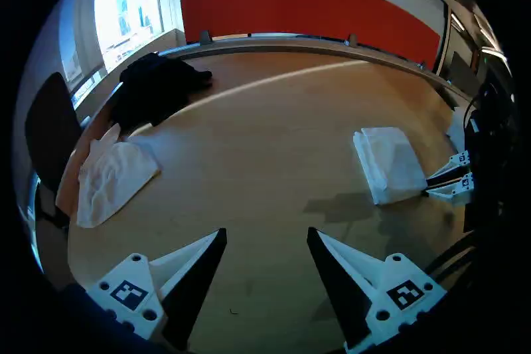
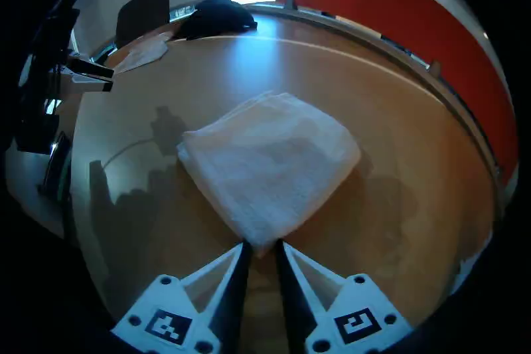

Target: Fold towel

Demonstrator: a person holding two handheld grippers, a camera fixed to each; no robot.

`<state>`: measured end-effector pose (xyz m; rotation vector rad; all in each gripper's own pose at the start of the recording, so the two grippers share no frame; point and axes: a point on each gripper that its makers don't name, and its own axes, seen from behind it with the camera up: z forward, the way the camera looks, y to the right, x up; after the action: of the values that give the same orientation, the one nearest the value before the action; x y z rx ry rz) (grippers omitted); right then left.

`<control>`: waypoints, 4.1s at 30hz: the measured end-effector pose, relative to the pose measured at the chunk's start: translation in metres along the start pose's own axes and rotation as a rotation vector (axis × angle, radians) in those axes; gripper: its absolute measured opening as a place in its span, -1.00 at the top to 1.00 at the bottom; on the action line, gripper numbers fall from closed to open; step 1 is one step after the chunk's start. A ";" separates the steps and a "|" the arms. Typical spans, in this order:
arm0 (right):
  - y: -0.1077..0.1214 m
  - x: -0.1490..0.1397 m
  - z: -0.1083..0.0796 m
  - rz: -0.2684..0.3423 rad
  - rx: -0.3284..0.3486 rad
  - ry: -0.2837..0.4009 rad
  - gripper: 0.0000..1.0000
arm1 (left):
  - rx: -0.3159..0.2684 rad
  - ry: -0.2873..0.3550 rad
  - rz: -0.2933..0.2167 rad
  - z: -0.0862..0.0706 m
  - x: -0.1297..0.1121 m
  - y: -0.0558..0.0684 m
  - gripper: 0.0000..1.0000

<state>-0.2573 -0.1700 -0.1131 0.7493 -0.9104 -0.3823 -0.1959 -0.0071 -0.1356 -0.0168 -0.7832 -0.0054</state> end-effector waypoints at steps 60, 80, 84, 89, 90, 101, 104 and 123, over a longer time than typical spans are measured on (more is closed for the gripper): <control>0.128 0.145 -0.154 -0.057 -0.224 0.306 0.88 | -0.039 0.066 0.023 0.003 0.040 0.029 -0.79; 0.228 0.131 -0.219 -0.012 -0.341 0.303 0.88 | -0.033 0.065 0.032 0.005 0.044 0.031 -0.80; 0.248 0.125 -0.230 -0.004 -0.364 0.293 0.88 | -0.030 0.064 0.031 0.005 0.045 0.030 -0.79; 0.274 0.117 -0.242 0.005 -0.393 0.276 0.88 | -0.028 0.061 0.028 0.006 0.045 0.030 -0.80; 0.278 0.115 -0.244 0.008 -0.398 0.272 0.88 | -0.028 0.061 0.028 0.006 0.045 0.030 -0.80; 0.327 0.100 -0.267 0.047 -0.455 0.254 0.88 | -0.025 0.058 0.036 0.008 0.050 0.033 -0.80; 0.338 0.095 -0.273 0.057 -0.470 0.249 0.88 | -0.025 0.058 0.037 0.009 0.052 0.034 -0.80; 0.359 0.034 -0.295 0.120 -0.521 0.192 0.88 | -0.033 0.059 0.068 0.006 0.056 0.043 -0.80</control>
<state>0.0014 0.1810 0.0519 0.2453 -0.6310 -0.4106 -0.1600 0.0365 -0.0921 -0.0743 -0.7228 0.0451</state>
